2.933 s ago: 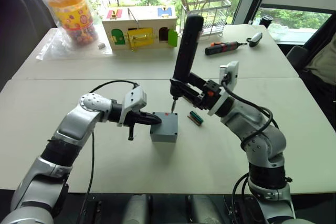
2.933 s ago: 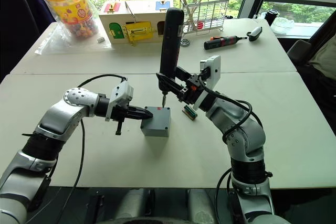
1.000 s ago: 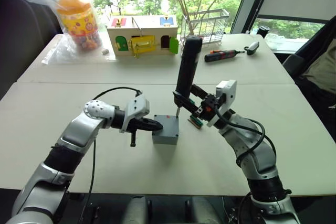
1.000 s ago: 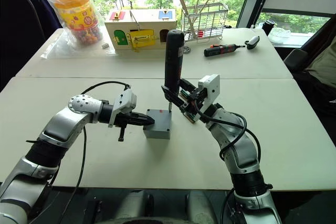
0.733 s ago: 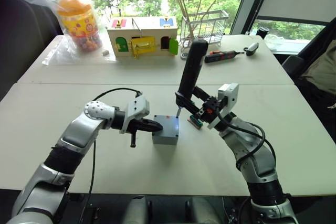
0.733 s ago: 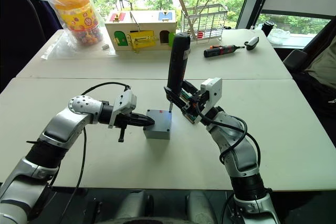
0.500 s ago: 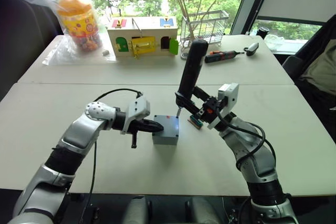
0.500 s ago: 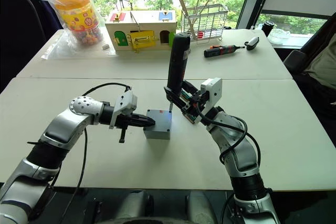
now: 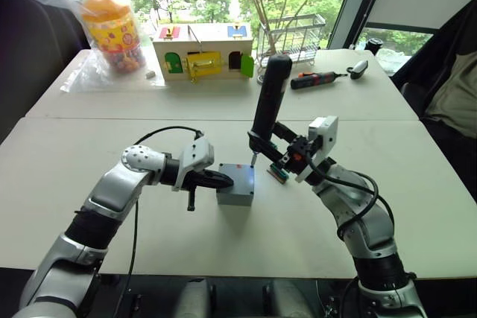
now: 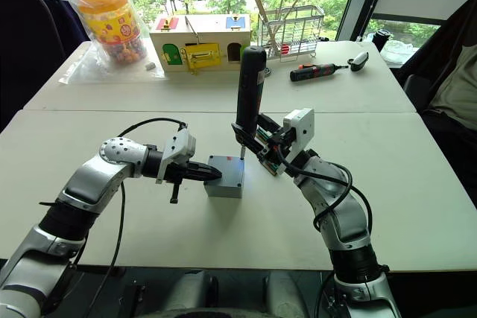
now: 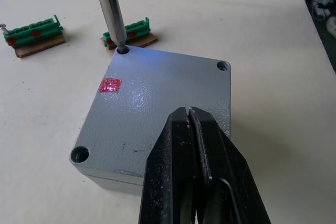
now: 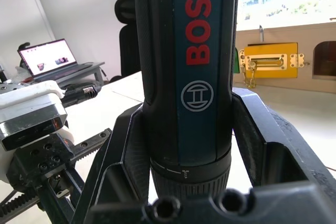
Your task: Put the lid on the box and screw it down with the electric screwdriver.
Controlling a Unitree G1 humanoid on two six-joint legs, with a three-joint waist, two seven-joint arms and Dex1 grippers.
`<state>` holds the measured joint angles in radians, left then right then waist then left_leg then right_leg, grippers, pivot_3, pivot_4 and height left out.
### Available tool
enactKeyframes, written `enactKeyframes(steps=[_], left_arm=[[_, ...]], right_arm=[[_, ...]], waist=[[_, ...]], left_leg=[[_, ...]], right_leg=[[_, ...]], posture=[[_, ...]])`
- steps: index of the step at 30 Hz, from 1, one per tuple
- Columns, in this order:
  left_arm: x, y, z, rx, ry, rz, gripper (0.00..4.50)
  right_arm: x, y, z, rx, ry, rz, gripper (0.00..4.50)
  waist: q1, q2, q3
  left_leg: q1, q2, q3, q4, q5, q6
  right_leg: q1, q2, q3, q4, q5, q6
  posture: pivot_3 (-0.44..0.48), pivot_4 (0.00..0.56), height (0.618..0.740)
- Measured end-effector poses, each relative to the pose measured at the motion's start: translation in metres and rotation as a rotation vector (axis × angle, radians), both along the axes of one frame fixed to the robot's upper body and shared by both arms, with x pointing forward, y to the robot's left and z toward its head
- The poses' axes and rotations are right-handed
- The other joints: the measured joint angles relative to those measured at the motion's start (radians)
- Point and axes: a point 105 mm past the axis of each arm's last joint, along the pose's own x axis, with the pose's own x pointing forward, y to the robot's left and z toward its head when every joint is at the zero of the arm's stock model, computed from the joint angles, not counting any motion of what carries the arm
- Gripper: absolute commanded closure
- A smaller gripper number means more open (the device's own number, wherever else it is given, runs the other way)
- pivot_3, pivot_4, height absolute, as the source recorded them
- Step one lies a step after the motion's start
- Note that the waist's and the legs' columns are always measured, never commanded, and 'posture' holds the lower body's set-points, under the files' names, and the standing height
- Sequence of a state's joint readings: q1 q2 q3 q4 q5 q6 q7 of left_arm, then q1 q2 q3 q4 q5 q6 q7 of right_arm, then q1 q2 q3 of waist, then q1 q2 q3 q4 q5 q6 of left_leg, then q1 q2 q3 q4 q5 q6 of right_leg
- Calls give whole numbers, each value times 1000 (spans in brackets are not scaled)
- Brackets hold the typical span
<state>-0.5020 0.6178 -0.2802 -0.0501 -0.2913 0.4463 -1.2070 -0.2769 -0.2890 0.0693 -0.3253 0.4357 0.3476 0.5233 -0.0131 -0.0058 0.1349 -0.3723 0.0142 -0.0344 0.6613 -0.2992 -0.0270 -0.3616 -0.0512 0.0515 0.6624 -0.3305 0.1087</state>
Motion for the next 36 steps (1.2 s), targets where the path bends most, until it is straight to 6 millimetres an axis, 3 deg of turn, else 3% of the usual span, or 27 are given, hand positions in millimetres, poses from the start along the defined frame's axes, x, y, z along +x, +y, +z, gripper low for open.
enactKeyframes(steps=[5, 11, 16, 18, 20, 23, 25, 28, 31, 36], left_arm=[[2, 0, -3, -59, 28, 29, 4500], [10, 3, 6, -178, 85, 100, 4500], [19, 6, 17, -240, 128, 151, 4500], [20, 2, 26, -248, 106, 130, 4500], [18, -1, 37, -223, 57, 88, 4500], [10, -4, 46, -161, -8, 21, 4500], [4, -7, 49, -108, -61, -29, 4500], [-5, -13, 46, -43, -107, -100, 4500], [-16, -22, 51, -32, -151, -162, 4500], [-19, -24, 54, -34, -168, -169, 4500]], right_arm=[[8, -10, 26, 33, 48, -12, 2670], [7, -40, 113, 107, -71, -106, 2670], [13, -51, 122, 67, 79, -101, 2670], [22, -65, 118, 26, 162, -153, 2670], [33, -94, 106, -65, 288, -271, 2670], [38, -146, 74, -177, 531, -468, 2670], [27, -177, 42, -228, 754, -543, 2670], [9, -190, 9, -243, 987, -503, 2670], [3, -194, -10, -215, 1118, -462, 2670], [1, -192, -26, -189, 1219, -435, 2670]], waist=[[2, 5, 6], [-1, 9, 14], [-4, 7, 18], [-2, 7, 18], [4, 6, 20], [6, 6, 20], [2, 7, 21], [-9, 8, 24], [-11, 8, 28], [-4, 8, 28]], left_leg=[[-4, -2, 0, 0, 0, 0], [-19, -3, -1, 0, 0, 0], [-31, -3, 0, 3, 1, -1], [-35, -4, 1, 4, 1, -2], [-37, -5, 1, 3, 2, -2], [-38, -9, 2, 2, 2, -2], [-39, -10, 4, 2, 1, -2], [-38, -10, 5, 2, 1, 0], [-37, -7, 5, 3, 1, 0], [-36, -5, 4, 3, 1, 0]], right_leg=[[-4, -5, 0, 0, 0, 0], [-18, -7, -2, 1, 0, 1], [-31, -7, -2, 3, 1, 1], [-35, -7, -3, 4, 1, 1], [-36, -8, -3, 3, 1, 1], [-36, -11, -3, 0, 1, 1], [-36, -13, -2, -1, 1, 1], [-36, -11, 0, 0, 1, 1], [-36, -9, 0, 2, 1, 2], [-36, -5, 0, 2, 1, 2]], posture=[[0, 150, 736], [0, 150, 736], [0, 150, 736], [0, 150, 736], [0, 150, 736], [0, 150, 736], [0, 150, 736], [0, 150, 736], [0, 150, 736], [0, 150, 736]])
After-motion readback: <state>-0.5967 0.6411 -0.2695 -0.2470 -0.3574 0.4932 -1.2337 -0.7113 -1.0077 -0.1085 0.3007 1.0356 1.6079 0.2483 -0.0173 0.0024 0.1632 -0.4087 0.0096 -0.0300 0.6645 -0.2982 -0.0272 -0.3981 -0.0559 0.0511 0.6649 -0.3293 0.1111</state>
